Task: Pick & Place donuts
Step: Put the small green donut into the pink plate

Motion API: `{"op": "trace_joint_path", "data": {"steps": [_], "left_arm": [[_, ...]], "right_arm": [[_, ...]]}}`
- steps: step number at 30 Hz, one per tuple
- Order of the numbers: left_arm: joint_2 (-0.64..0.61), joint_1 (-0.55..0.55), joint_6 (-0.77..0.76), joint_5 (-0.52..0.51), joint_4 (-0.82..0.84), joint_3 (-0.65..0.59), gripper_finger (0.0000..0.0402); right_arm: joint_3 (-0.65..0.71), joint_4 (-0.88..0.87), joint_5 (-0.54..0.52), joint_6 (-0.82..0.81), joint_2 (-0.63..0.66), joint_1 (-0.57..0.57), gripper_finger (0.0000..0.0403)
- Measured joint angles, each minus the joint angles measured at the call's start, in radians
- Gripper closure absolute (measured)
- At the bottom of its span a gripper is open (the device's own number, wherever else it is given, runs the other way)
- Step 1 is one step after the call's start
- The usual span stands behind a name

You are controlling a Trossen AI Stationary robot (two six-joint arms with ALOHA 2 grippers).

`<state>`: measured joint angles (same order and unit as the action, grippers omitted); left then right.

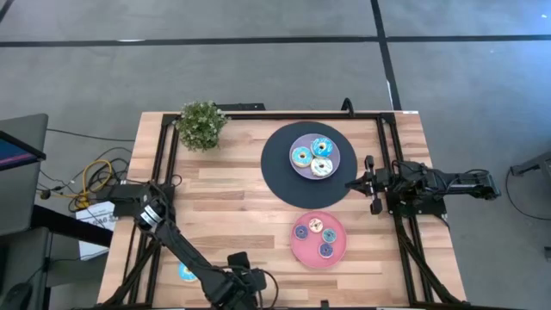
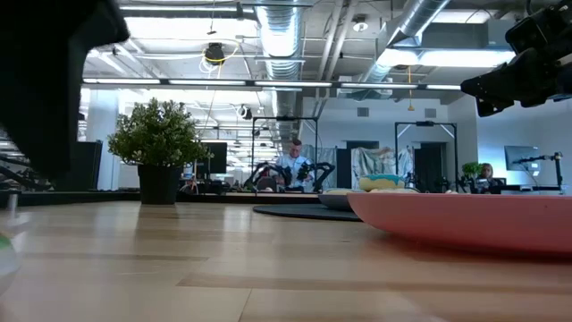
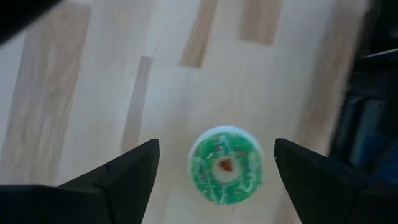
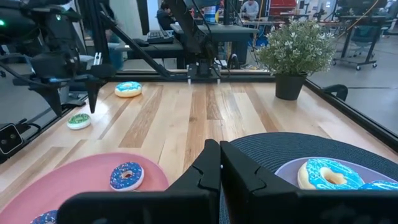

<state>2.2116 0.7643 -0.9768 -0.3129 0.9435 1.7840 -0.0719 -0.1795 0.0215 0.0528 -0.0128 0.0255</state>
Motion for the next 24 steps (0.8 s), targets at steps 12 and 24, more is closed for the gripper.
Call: {"op": "trace_joint_path", "data": {"steps": [12, 24], "left_arm": [[0.000, -0.001, -0.034, 0.017, -0.018, -0.040, 0.0089], [-0.001, 0.000, -0.058, 0.077, -0.098, -0.118, 0.0100]], "right_arm": [[0.000, 0.000, 0.000, 0.000, 0.000, 0.000, 0.0403], [0.000, 0.000, 0.000, 0.000, 0.000, 0.000, 0.0403]]}}
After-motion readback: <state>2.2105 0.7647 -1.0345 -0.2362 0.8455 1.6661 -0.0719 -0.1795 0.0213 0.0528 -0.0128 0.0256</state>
